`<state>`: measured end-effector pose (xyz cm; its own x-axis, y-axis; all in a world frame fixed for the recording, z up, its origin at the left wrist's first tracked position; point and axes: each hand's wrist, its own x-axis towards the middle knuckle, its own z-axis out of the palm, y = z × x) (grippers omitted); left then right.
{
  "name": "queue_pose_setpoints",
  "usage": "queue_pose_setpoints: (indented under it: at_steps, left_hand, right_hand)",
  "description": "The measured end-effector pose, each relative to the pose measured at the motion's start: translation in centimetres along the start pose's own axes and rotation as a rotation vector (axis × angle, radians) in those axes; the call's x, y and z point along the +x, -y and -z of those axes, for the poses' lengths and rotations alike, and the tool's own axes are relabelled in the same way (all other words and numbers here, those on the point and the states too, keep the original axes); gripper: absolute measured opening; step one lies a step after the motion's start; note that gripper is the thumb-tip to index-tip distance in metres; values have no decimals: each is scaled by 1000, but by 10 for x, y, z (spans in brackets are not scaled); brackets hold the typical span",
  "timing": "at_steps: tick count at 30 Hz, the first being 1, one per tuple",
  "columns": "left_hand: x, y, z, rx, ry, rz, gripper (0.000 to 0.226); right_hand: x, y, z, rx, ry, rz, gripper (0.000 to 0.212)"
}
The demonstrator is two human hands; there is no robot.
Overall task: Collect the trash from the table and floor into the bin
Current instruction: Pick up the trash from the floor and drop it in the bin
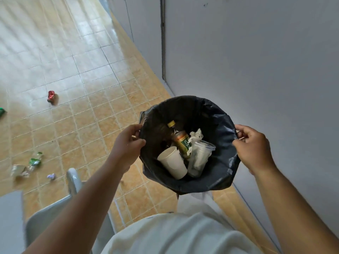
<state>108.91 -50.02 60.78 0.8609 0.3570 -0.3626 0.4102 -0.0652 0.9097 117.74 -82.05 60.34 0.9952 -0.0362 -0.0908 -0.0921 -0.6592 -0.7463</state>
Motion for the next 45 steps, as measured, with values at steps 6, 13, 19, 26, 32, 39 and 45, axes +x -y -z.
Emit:
queue_pose_setpoints:
  at_steps: [6,13,19,26,32,39,45]
  left_hand:
    - [53,-16,18,-33,-200,42,40]
    - [95,-18,38,-103,-461,72,43]
    - [118,-15,77,-174,-620,75,48]
    - [175,-2,150,-268,-721,111,49]
    - [232,-3,229,-291,-768,121,50]
    - [282,-5,308,-284,-807,126,50]
    - [311,0,357,-316,-895,166,47]
  right_hand:
    - [115,40,-53,19,180,146,39]
    - [213,102,-116,-12,380,318,42]
    - [251,168,-171,-13,507,416,41]
    - [284,244,-262,-50,589,452,42]
    - [303,316,-331,-82,620,456,43]
    - [326,387,-411,-38,638,433,45]
    - [350,444,-477,-35,764,519,45]
